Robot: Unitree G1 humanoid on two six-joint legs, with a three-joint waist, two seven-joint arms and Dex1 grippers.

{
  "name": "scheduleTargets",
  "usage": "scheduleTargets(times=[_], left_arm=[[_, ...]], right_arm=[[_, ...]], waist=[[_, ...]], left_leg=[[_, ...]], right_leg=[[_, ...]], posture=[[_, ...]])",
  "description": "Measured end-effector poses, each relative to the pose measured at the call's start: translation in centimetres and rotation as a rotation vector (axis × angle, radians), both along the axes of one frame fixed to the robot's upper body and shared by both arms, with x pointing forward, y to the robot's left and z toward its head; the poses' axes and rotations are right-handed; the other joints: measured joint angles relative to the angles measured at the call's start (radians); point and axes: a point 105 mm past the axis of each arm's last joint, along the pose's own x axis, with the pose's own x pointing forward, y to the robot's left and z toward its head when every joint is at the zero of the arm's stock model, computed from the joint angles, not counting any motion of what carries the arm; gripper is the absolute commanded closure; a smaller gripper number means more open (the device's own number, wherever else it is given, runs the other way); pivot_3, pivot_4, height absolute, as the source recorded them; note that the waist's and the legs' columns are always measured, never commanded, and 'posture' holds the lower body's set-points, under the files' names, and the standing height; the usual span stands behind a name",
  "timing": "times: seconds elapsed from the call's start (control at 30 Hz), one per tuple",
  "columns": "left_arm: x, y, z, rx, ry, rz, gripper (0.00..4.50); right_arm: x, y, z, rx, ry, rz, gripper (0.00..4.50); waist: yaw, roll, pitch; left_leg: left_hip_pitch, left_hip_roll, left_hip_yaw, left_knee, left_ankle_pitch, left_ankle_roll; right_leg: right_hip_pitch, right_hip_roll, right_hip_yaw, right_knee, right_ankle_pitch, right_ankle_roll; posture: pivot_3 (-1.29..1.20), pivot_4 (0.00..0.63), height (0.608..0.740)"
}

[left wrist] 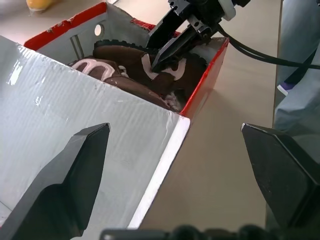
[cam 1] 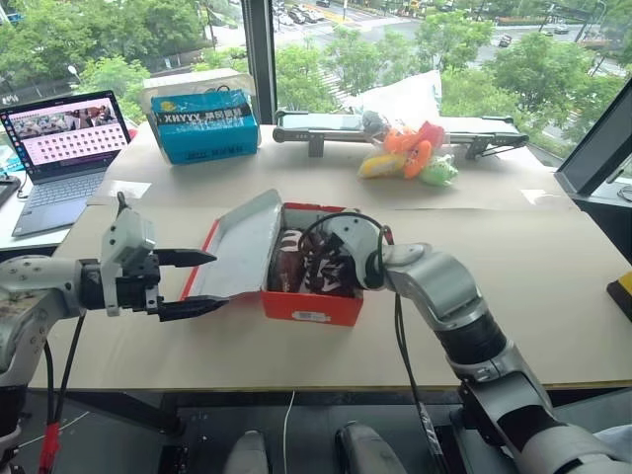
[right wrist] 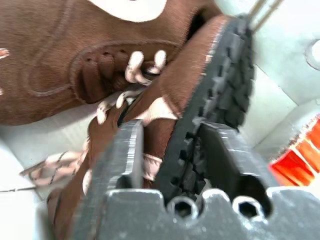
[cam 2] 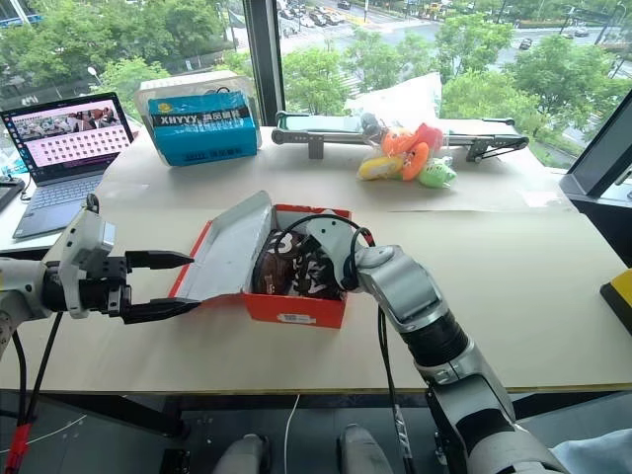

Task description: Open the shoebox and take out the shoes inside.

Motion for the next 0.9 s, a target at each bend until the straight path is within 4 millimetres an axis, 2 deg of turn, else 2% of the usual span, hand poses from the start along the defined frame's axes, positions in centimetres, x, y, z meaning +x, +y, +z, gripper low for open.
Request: scheduleTargets(times=[0.07,0.1,0.3,0.47,0.57,0.67,0.9], left_arm=[[0.0,-0.1,0.0,0.000,0.004,0.002,0.00],[0.0,-0.1,0.0,0.001,0.004,0.003,0.00],[0.1,-0.1,0.3,0.001,-0.010,0.005,0.00],[0.2,-0.2,0.4,0.001,-0.014,0.003,0.00],[0.2,-0.3,0.5,0.002,-0.017,-0.001,0.00],[0.2,-0.4,0.4,0.003,-0.012,-0.006,0.00],[0.4,-0.3,0.4,-0.001,-0.007,-0.002,0.00]], right_arm=[[0.1,0.0,0.0,0.000,0.001,0.000,4.10],[0.1,-0.1,0.0,0.000,0.000,0.001,4.15],[0.3,-0.2,0.1,0.004,-0.001,-0.004,4.15],[0.6,0.0,1.2,0.035,0.020,-0.049,4.15],[1.0,0.5,2.4,0.176,0.086,-0.143,4.15],[1.1,0.4,2.8,0.272,0.142,-0.212,4.15],[0.9,-0.7,3.4,0.372,0.200,-0.309,4.15]], waist=[[-0.001,0.000,0.000],[-0.001,0.000,0.000],[-0.001,0.000,0.000],[-0.004,0.000,0.000],[-0.006,0.001,0.001],[-0.001,0.001,0.001],[0.002,0.001,0.001]], left_leg=[[0.001,0.000,0.000,0.000,0.000,0.000],[0.001,0.000,0.000,0.000,0.000,0.000],[0.002,0.000,0.000,0.000,0.000,0.000],[0.000,0.000,0.000,-0.001,0.000,0.000],[-0.010,0.000,0.000,-0.001,0.000,0.000],[-0.016,0.000,-0.001,-0.001,0.000,0.000],[-0.022,-0.001,-0.001,-0.001,0.000,0.000]], right_leg=[[0.000,0.000,0.000,0.000,0.000,0.000],[0.001,0.000,0.000,0.000,0.000,0.000],[0.001,0.000,0.000,-0.001,-0.001,-0.001],[-0.001,0.000,0.000,0.000,-0.001,-0.001],[-0.011,0.000,0.000,0.002,0.004,0.006],[-0.017,0.000,0.000,0.002,0.004,0.006],[-0.020,-0.001,-0.001,0.000,0.004,0.007]], posture=[[0.00,0.150,0.736],[0.00,0.150,0.736],[0.00,0.150,0.736],[0.00,0.150,0.736],[0.00,0.150,0.736],[0.00,0.150,0.736],[0.00,0.150,0.736]])
